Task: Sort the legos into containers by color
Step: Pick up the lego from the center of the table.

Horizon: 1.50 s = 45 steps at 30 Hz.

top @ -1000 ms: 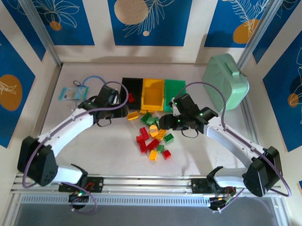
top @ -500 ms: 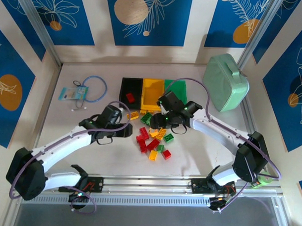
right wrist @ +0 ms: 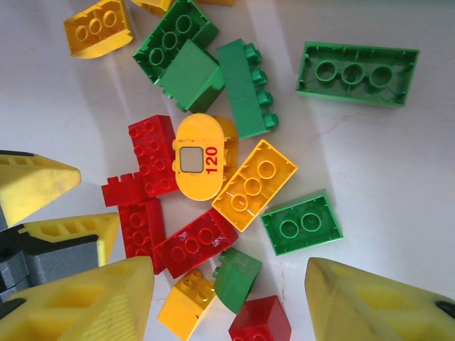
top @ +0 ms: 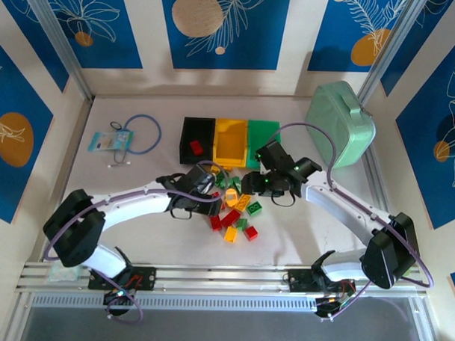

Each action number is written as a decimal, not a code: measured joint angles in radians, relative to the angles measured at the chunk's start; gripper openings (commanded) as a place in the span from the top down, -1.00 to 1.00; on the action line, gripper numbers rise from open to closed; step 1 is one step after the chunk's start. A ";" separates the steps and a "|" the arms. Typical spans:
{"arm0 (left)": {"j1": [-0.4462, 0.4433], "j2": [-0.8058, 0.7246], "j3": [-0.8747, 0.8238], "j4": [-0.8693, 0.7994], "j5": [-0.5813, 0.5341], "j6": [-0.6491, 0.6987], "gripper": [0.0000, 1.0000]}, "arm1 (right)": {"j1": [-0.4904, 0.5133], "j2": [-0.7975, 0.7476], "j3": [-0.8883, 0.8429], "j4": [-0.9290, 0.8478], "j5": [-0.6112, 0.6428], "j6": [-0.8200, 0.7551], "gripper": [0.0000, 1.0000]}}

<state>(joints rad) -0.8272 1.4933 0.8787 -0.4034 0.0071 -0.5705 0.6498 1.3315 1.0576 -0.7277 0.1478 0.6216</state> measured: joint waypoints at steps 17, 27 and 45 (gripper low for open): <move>-0.003 0.102 0.030 0.000 -0.019 -0.052 -0.04 | -0.015 -0.015 -0.060 0.025 -0.017 0.008 -0.14; -0.003 0.140 0.055 -0.005 -0.057 -0.076 0.30 | -0.022 -0.038 -0.073 0.035 -0.017 0.008 -0.12; 0.009 0.105 0.073 -0.085 -0.162 -0.077 0.50 | -0.026 -0.040 -0.086 0.058 -0.021 0.012 -0.11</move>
<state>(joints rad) -0.8185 1.5986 0.9516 -0.4881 -0.1551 -0.6479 0.6243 1.2911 0.9714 -0.6693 0.1272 0.6334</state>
